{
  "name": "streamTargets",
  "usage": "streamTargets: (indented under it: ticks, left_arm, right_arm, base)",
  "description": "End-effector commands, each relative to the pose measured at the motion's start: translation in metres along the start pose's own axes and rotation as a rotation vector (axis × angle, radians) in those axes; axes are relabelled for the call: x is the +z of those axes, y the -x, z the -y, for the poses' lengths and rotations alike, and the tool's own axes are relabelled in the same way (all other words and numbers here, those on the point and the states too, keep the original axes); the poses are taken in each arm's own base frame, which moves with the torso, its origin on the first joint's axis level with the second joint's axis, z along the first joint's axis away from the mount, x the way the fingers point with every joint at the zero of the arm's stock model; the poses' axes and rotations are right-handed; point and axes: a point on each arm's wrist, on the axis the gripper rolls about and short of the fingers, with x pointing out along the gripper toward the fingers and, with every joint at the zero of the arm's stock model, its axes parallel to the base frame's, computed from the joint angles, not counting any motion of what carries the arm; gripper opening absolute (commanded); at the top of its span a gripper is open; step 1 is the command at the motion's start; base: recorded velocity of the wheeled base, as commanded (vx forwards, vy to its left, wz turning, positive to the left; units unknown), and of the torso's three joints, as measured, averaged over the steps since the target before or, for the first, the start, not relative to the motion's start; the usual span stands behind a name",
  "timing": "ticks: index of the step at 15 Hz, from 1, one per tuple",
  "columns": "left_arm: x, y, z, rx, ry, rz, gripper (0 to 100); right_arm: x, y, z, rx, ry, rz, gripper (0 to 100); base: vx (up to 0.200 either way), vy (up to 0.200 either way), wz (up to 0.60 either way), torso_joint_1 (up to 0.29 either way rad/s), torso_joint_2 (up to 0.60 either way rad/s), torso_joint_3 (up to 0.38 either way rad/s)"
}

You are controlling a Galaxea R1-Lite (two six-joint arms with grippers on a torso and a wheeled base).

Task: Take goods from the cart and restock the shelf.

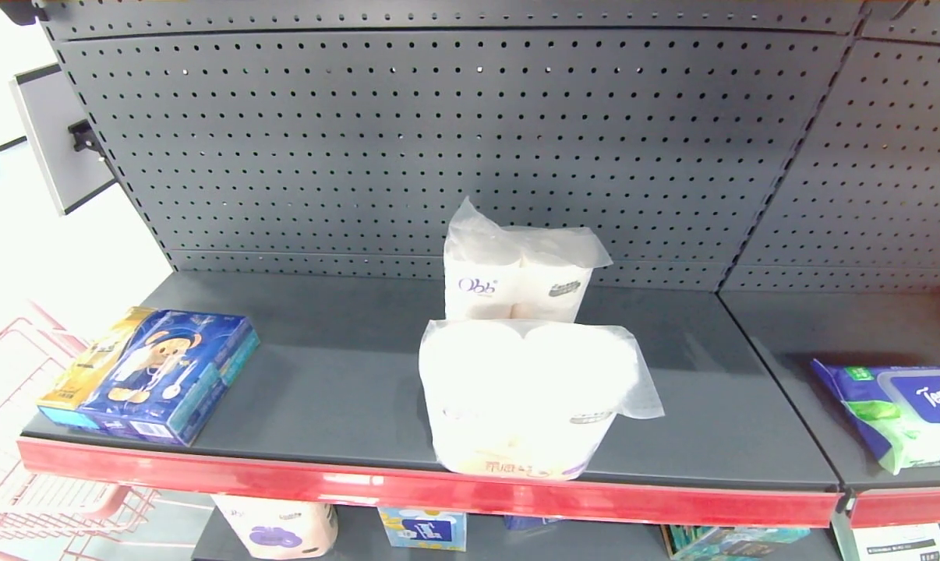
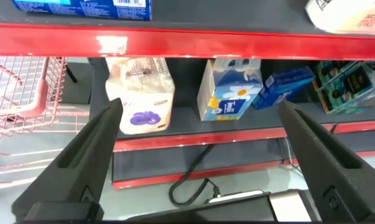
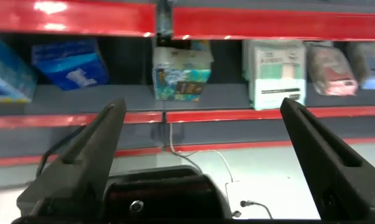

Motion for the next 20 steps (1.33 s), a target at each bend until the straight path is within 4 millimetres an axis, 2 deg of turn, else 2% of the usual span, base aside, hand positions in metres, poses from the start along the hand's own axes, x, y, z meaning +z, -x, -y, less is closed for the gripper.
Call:
streamTargets:
  ticks: [1,5,7,9,12,16,18,20]
  left_arm:
    - [-0.001,0.002,0.000,-0.006,-0.004,0.024,100]
    - [-0.002,-0.002,0.000,0.002,-0.049,0.052,100]
    - [0.001,-0.001,-0.002,0.072,-0.048,0.072,100]
    - [0.001,-0.002,-0.003,0.149,-0.038,0.065,100]
    - [0.008,-0.002,-0.002,0.233,-0.007,0.068,100]
    - [0.012,0.001,-0.001,0.066,0.010,0.188,100]
    - [0.015,-0.001,-0.001,0.080,0.008,0.169,100]
    - [0.023,-0.009,-0.003,0.184,0.023,0.109,100]
  right_arm:
    - [-0.005,-0.001,0.000,0.029,0.004,0.017,100]
    - [-0.006,-0.001,-0.001,0.049,-0.009,0.017,100]
    - [-0.001,-0.004,-0.001,0.049,-0.020,0.079,100]
    - [0.000,-0.027,-0.005,0.056,-0.036,0.217,100]
    - [0.001,-0.031,-0.005,0.054,-0.048,0.260,100]
    - [0.000,-0.032,-0.006,0.063,-0.108,0.260,100]
    - [0.000,-0.037,-0.008,0.125,-0.103,0.308,100]
    - [-0.001,-0.043,-0.010,0.165,-0.073,0.367,100]
  base:
    - [0.000,0.000,0.00,0.000,0.00,0.000]
    - [0.000,0.000,0.00,0.000,0.00,0.000]
    - [0.000,0.000,0.00,0.000,0.00,0.000]
    - [0.000,0.000,0.00,0.000,0.00,0.000]
    - [0.000,0.000,0.00,0.000,0.00,0.000]
    - [0.000,0.000,0.00,0.000,0.00,0.000]
    - [0.000,0.000,0.00,0.000,0.00,0.000]
    - [0.000,0.000,0.00,0.000,0.00,0.000]
